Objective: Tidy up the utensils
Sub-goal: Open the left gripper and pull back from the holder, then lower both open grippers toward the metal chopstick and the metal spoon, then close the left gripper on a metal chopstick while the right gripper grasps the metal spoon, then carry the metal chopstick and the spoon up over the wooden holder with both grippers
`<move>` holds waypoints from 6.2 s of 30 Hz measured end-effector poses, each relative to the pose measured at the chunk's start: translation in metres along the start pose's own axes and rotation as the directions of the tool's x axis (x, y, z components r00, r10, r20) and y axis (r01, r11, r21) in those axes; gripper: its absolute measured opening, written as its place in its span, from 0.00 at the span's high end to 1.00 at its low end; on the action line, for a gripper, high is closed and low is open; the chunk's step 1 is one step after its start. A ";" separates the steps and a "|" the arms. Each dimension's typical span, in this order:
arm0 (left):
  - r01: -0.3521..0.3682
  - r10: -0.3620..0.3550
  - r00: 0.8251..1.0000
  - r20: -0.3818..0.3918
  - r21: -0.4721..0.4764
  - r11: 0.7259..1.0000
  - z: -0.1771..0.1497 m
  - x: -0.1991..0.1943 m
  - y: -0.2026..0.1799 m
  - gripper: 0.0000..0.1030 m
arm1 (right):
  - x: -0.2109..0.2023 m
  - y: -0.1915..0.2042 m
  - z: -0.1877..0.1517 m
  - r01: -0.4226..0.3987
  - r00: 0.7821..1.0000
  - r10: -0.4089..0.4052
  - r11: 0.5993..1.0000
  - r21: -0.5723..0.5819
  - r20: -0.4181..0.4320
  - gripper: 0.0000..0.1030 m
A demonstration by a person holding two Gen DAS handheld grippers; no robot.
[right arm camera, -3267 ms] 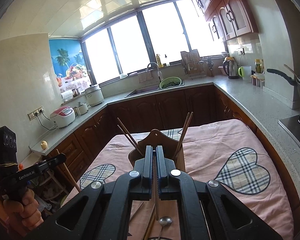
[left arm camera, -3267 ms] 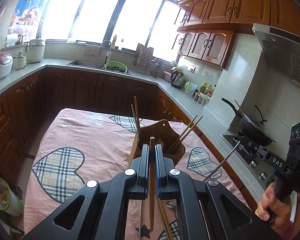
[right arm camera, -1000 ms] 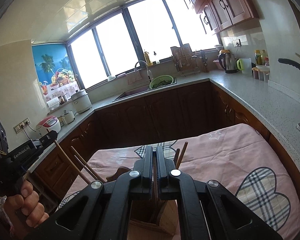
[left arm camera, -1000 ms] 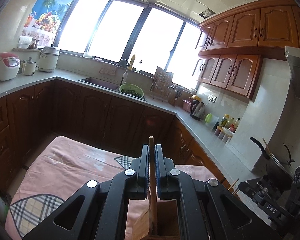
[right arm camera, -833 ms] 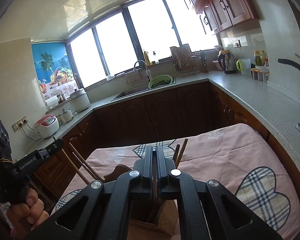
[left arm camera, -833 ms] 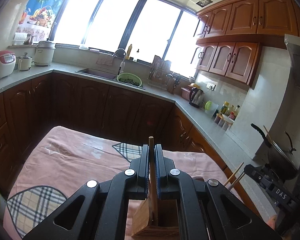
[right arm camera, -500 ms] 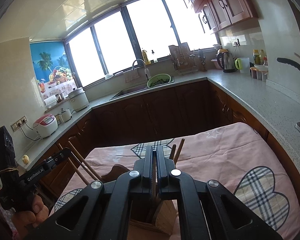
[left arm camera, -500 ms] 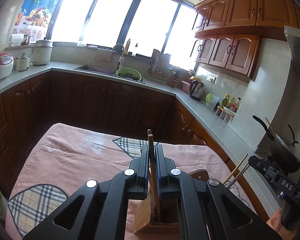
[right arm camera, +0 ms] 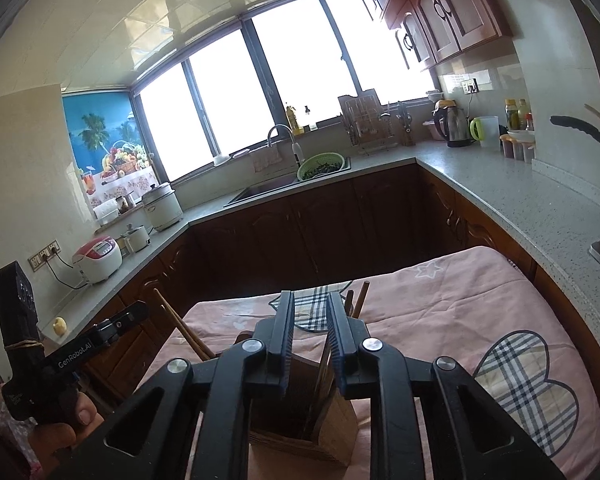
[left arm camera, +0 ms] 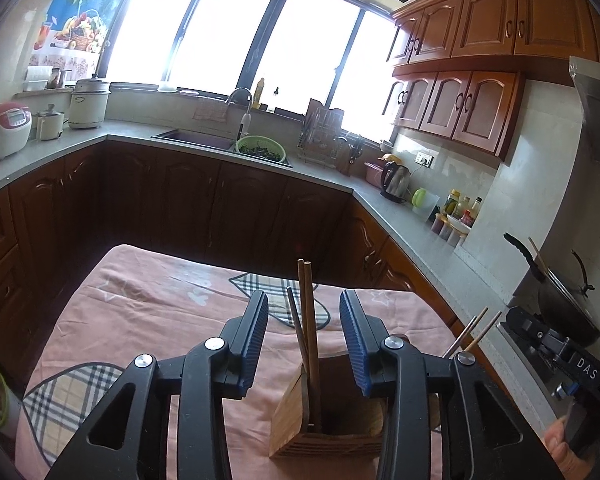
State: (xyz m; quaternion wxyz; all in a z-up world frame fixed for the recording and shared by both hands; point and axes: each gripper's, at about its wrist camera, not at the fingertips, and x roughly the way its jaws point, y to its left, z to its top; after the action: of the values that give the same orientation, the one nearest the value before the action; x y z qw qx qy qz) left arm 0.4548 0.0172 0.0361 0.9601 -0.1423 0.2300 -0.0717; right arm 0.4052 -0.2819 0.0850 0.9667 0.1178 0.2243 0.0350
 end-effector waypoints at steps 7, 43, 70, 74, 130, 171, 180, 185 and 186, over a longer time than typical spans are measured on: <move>-0.032 0.032 0.999 -0.016 -0.009 0.999 -0.013 -0.022 0.006 0.38 | -0.022 0.001 -0.003 -0.016 0.999 0.015 1.000 0.020 0.033 0.50; -0.119 0.107 0.948 -0.300 -0.023 0.993 -0.119 -0.167 0.017 0.32 | -0.106 0.009 -0.157 0.008 0.984 0.002 0.998 0.058 -0.179 0.23; -0.157 0.148 0.894 -0.423 0.013 0.987 -0.150 -0.138 0.021 0.23 | -0.078 0.013 -0.209 0.040 0.938 -0.027 0.999 0.030 -0.346 0.10; -0.156 0.152 0.887 -0.435 0.026 0.987 -0.151 -0.129 0.020 0.23 | -0.068 0.014 -0.212 0.045 0.930 -0.037 0.999 0.013 -0.364 0.11; 0.040 -0.017 0.920 -0.392 0.051 0.998 -0.111 -0.100 -0.008 0.97 | -0.059 -0.003 -0.178 -0.017 0.934 0.032 0.999 0.047 -0.355 0.96; 0.082 -0.082 0.989 -0.126 -0.001 0.997 -0.057 -0.228 0.009 0.97 | -0.126 0.020 -0.118 -0.032 0.991 0.028 0.999 -0.027 -0.132 0.98; 0.080 -0.080 0.992 -0.101 -0.010 0.997 -0.050 -0.223 0.009 0.97 | -0.123 0.019 -0.115 -0.028 0.991 0.024 0.999 -0.029 -0.128 0.98; 0.082 -0.081 0.993 -0.088 0.003 0.997 -0.043 -0.218 0.007 0.97 | -0.120 0.019 -0.106 -0.025 0.994 0.021 0.999 -0.036 -0.109 0.98; 0.083 -0.083 0.993 -0.085 0.006 0.996 -0.041 -0.216 0.006 0.97 | -0.119 0.019 -0.103 -0.024 0.994 0.020 0.999 -0.039 -0.104 0.98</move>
State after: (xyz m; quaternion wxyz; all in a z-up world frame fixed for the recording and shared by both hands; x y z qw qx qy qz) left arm 0.2452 0.0574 0.0902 0.9463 -0.1439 0.2641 -0.1187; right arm 0.2525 -0.2563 0.0503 0.9555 0.0989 0.2720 0.0562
